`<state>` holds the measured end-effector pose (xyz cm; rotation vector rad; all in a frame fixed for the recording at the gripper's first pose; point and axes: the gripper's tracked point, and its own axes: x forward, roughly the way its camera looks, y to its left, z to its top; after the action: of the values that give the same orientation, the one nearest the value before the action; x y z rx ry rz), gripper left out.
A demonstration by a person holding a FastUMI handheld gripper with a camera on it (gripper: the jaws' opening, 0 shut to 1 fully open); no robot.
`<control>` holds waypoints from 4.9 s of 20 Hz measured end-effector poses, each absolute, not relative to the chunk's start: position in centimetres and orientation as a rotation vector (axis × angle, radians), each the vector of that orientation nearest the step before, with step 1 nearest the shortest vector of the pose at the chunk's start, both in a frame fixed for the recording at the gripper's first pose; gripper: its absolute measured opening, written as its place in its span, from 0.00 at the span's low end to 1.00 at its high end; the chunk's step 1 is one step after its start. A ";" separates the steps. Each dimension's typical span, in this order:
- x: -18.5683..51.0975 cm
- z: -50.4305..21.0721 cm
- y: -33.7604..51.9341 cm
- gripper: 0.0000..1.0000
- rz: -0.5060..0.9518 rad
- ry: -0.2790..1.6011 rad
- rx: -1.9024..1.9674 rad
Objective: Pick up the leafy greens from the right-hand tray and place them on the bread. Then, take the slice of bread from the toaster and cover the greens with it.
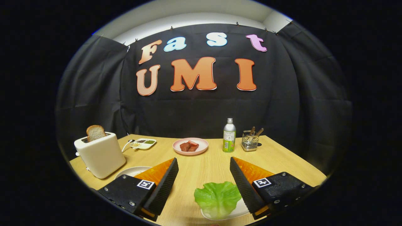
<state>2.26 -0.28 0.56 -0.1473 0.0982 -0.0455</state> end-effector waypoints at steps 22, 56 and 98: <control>2.9 -13.0 -4.4 0.92 -0.060 0.527 -0.186; 2.4 -10.3 -4.3 0.01 -0.069 0.499 -0.123; 5.9 -11.2 19.2 0.00 0.264 0.441 -0.206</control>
<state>5.92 19.17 -11.25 -0.2061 0.4414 0.2640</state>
